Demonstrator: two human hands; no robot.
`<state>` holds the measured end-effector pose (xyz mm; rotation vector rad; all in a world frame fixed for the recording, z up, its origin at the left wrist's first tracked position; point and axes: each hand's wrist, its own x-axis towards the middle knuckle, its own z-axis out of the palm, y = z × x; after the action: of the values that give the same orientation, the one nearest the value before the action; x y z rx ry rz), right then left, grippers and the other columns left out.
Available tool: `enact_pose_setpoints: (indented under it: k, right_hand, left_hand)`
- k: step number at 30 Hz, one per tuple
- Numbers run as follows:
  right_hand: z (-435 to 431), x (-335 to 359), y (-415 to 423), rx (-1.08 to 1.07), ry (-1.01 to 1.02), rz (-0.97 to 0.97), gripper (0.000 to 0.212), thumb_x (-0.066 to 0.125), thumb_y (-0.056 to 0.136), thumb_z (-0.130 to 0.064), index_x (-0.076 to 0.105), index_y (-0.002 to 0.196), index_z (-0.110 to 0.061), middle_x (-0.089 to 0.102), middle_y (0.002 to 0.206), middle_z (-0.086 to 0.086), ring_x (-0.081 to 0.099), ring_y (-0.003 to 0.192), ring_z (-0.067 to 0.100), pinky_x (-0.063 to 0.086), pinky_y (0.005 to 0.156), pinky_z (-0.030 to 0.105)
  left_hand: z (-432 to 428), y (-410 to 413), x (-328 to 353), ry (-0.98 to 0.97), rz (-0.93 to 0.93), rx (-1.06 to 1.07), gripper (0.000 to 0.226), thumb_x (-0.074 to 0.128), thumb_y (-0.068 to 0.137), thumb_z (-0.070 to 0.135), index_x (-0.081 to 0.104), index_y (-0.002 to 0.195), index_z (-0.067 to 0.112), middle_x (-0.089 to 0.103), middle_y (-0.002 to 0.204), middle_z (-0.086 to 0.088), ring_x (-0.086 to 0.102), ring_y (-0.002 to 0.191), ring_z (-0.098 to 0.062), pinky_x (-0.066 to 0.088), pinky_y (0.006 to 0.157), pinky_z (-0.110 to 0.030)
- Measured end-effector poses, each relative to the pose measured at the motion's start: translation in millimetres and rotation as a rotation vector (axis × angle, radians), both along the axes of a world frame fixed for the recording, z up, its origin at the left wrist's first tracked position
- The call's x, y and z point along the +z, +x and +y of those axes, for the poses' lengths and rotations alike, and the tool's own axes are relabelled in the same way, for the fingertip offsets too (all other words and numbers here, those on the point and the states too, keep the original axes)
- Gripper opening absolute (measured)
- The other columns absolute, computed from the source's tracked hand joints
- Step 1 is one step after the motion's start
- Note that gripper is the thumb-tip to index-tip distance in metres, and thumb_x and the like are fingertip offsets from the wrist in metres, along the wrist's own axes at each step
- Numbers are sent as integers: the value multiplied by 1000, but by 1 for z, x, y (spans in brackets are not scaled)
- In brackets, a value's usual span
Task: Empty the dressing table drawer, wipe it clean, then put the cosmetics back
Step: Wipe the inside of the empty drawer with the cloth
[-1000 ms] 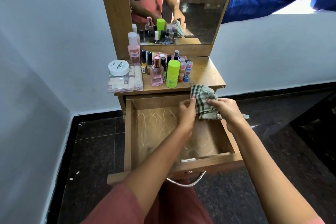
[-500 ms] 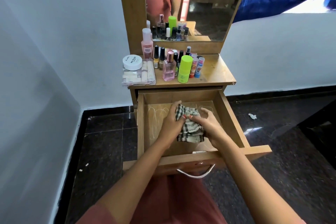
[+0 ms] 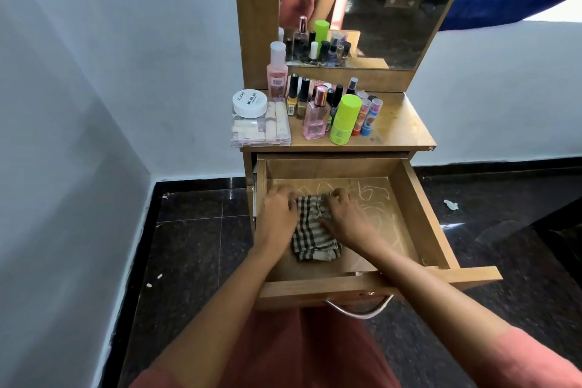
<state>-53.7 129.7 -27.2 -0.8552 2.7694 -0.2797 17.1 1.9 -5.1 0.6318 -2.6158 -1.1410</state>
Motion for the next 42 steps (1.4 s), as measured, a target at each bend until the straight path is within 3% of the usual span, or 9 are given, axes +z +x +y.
enact_pose_setpoints:
  k: [2, 4, 8, 13, 19, 23, 27, 35, 42]
  right_hand:
    - [-9, -1, 7, 79, 70, 14, 60, 52, 89, -39, 29, 138, -14, 22, 147, 13, 30, 133, 36, 29, 111, 45]
    - [-17, -6, 16, 155, 181, -119, 77, 49, 88, -48, 11, 146, -15, 1, 156, 11, 2, 144, 32, 7, 118, 46]
    - [-28, -25, 26, 192, 356, -223, 84, 36, 93, -51, -16, 144, -9, -25, 152, 14, -22, 141, 32, -8, 115, 48]
    - [-30, -31, 7, 137, 289, -131, 66, 25, 98, -39, -13, 145, -10, -19, 155, 12, -15, 143, 30, -2, 116, 48]
    - [-5, -33, -27, -92, 203, -131, 66, 30, 97, -38, -8, 146, -18, -15, 156, 1, -13, 144, 20, 3, 114, 55]
    - [4, -32, -39, -176, 158, -51, 65, 35, 95, -39, 3, 147, -18, -3, 157, 4, -4, 145, 25, 8, 115, 54]
    - [-15, -35, -33, -144, 131, -24, 62, 35, 95, -37, 8, 147, -18, 4, 155, 9, 6, 142, 34, 16, 113, 54]
    - [-78, -42, -9, 51, 126, 52, 60, 32, 95, -41, 12, 146, -16, 10, 155, 8, 13, 141, 30, 26, 105, 52]
    - [-91, -41, -5, 210, 191, 103, 66, 39, 94, -37, 6, 147, -16, 7, 156, 8, 14, 141, 30, 27, 105, 51]
  left_hand:
    - [-10, 0, 2, -95, 110, 66, 25, 48, 91, 4, 61, 111, 10, 56, 123, -5, 53, 111, -16, 39, 88, -14]
    - [-20, -1, 0, -152, 135, 112, 32, 46, 92, 7, 53, 124, 7, 49, 134, -8, 45, 125, -20, 36, 104, -21]
    - [-30, 0, -14, -88, -66, 99, 49, 32, 99, 22, 20, 146, 12, 18, 155, -6, 15, 144, -20, 22, 116, -34]
    - [-29, 0, -23, -85, -149, 42, 50, 22, 101, 19, 3, 147, 16, -5, 157, 1, 1, 145, -16, 28, 111, -34]
    - [-31, -1, -29, -143, -166, 57, 50, 20, 101, 15, 2, 147, 13, -6, 157, -3, 2, 145, -19, 16, 117, -34]
    - [-31, -2, -30, -125, -152, 55, 50, 19, 101, 14, 1, 147, 14, -6, 157, -2, 0, 145, -18, 15, 117, -33]
    - [-31, -2, -30, -59, -121, 65, 50, 22, 101, 15, 3, 147, 16, -4, 157, 1, 0, 145, -15, 20, 117, -35]
    - [-29, -5, -28, -38, -141, 89, 51, 24, 100, 13, 6, 147, 14, -1, 157, 1, 11, 144, -19, 32, 112, -41]
    - [-23, -5, -30, -60, -136, 122, 51, 23, 100, 14, 5, 147, 15, -1, 157, 0, 5, 145, -16, 25, 116, -36]
